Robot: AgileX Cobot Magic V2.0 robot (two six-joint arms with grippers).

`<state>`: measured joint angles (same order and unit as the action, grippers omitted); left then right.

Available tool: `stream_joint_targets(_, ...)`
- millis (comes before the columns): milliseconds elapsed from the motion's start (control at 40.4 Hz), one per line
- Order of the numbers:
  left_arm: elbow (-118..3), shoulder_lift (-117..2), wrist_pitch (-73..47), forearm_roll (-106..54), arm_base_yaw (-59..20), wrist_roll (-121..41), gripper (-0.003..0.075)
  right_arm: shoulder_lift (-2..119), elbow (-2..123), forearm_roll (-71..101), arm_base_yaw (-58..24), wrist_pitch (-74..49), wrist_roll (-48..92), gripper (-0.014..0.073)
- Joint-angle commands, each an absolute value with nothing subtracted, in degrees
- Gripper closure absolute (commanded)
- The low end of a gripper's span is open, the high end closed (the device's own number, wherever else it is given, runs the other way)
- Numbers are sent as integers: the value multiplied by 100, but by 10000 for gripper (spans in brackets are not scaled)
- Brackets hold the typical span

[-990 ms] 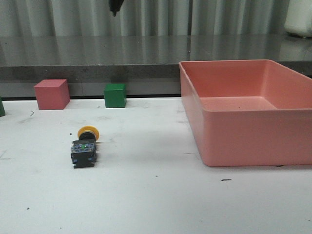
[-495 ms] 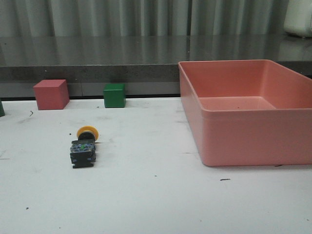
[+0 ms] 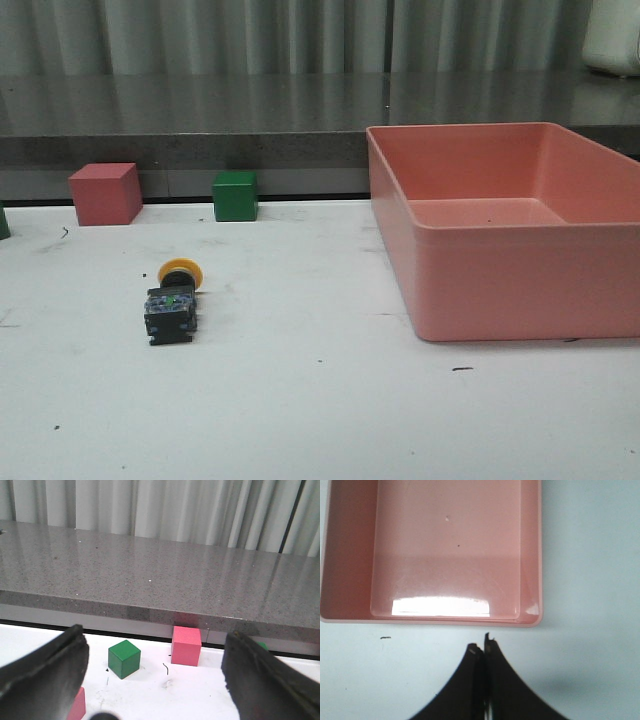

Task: Place and stand button with both arms
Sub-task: 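Withdraw the right gripper back over the bin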

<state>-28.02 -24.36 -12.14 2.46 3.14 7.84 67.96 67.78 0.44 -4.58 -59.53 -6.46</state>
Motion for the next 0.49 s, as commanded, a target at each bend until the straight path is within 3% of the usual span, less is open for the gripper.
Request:
stream_joint_targets(0, -3002, -2502, -788, 244, 323, 831, 196, 5751, 5883, 0, -422, -4637, -575, 662)
stream_joint_targets(223, -3002, -2502, -763, 244, 323, 831, 196, 3751, 4081, -354, -422, -3154, -575, 662)
stream_joint_targets(470, -3002, -2502, -750, 244, 323, 831, 196, 1973, 2631, -403, -422, -2549, -575, 662)
